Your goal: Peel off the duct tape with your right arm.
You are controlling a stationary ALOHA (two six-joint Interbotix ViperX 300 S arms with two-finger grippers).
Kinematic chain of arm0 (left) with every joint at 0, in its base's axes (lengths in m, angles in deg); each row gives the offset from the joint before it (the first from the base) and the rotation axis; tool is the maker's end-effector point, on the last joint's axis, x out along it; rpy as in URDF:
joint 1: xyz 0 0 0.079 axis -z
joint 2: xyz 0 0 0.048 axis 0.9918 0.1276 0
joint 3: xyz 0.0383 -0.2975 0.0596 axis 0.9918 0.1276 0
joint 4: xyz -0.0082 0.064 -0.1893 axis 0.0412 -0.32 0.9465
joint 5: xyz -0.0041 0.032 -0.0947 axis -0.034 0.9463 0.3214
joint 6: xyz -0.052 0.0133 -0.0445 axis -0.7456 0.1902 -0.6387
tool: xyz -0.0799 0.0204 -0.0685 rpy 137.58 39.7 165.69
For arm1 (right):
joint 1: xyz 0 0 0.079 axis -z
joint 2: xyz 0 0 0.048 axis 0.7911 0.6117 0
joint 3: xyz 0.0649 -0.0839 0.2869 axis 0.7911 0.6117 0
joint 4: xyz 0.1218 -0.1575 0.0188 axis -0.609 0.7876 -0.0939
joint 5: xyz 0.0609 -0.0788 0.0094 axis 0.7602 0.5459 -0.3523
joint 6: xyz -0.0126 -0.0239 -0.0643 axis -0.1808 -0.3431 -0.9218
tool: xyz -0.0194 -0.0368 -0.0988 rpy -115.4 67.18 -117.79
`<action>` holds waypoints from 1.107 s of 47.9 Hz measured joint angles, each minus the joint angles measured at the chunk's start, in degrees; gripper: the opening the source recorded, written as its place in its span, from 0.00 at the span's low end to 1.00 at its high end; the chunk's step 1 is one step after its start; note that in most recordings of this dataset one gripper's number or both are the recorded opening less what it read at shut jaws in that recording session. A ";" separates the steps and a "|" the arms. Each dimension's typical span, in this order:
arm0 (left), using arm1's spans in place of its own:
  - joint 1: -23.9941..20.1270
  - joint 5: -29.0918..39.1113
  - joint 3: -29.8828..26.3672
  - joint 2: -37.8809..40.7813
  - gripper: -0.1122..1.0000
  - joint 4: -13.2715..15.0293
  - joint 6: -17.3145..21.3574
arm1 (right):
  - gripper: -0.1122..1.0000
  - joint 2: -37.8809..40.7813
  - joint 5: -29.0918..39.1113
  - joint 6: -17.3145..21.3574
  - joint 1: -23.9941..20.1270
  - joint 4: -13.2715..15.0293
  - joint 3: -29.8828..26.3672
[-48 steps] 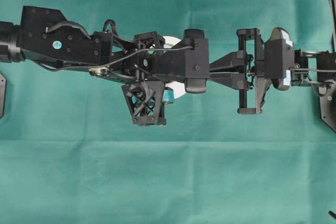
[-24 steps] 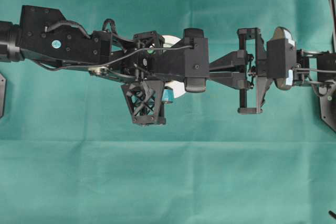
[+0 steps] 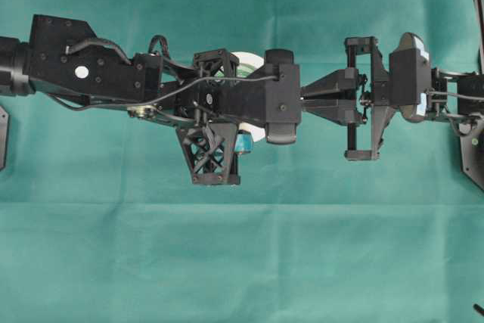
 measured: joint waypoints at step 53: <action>14.59 -2.64 0.97 0.00 0.28 0.00 17.23 | 0.02 3.16 -3.60 -0.18 4.48 -0.18 0.00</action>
